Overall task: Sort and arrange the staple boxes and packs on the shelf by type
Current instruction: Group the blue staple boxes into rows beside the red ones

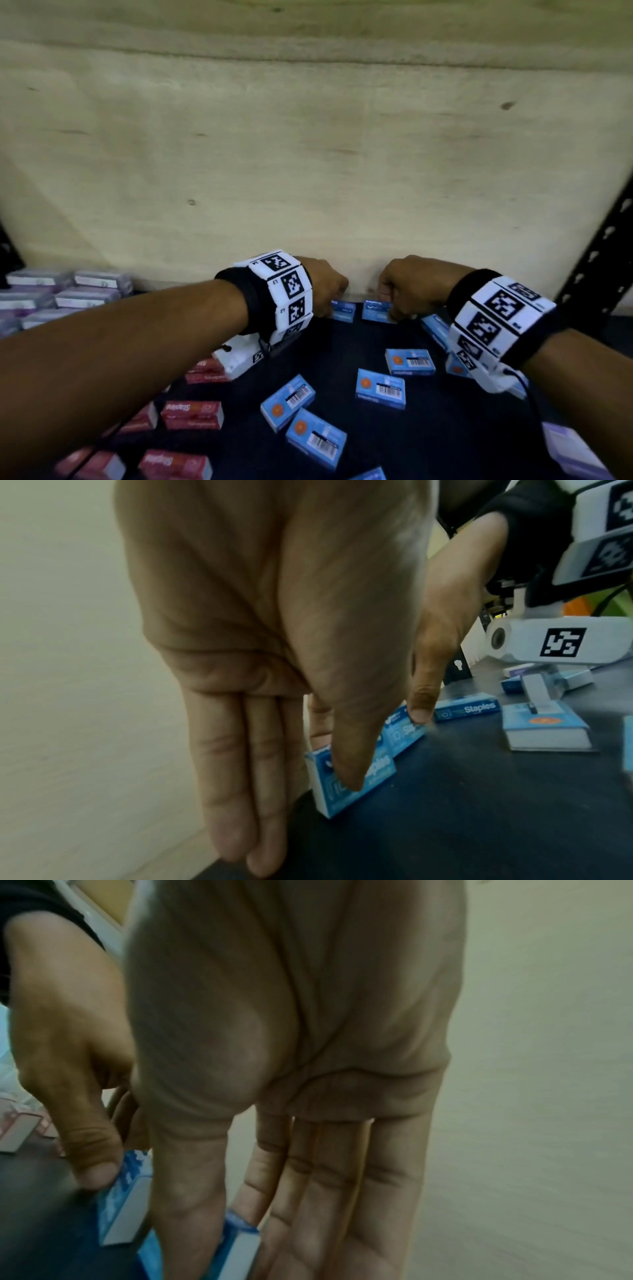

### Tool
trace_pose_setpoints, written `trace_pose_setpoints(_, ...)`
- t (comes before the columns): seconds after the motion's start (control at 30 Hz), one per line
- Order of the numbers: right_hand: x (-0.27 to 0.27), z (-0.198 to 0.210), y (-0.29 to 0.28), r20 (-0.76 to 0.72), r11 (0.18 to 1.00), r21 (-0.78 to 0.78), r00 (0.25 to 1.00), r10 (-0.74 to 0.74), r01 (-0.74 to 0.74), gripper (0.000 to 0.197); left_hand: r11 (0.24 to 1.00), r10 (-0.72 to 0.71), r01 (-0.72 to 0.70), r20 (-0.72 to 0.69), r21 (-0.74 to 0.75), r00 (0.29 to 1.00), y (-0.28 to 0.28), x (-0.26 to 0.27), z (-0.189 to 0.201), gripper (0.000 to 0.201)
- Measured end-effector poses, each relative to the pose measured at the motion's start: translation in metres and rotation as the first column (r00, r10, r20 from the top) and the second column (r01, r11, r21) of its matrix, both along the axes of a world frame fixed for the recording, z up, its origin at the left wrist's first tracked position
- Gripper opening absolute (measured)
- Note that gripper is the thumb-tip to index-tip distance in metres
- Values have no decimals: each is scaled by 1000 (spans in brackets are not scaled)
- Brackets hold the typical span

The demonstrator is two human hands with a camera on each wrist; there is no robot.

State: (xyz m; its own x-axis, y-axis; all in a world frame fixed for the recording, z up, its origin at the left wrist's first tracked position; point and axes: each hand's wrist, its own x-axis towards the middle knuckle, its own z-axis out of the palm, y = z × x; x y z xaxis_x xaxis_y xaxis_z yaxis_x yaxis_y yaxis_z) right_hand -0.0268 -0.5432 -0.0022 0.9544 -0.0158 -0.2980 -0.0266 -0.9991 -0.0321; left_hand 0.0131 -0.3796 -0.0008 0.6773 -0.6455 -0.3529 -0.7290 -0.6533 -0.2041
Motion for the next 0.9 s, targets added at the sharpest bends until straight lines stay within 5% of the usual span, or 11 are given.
trace_pose_setpoints(0.37, -7, 1, -4, 17, 1000, 7, 1000, -14, 14, 30, 998, 45, -42, 54, -46, 998, -4, 1, -7, 34)
trace_pose_setpoints(0.57, -34, 12, -15, 88, 1000, 1, 996, 24, -24, 40, 989, 116, -113, 30, -92, 993, 2, -3, -4, 53)
trace_pose_setpoints(0.7, -57, 15, -20, -38, 998, 64, 999, 29, -26, 34, 974, 212, -212, -10, -86, 977, 13, -10, 10, 68)
trace_pose_setpoints(0.9, -78, 14, -10, -147, 1000, 2, 989, 13, -12, 45, 980, 181, -194, -196, -47, 964, 29, -40, 38, 35)
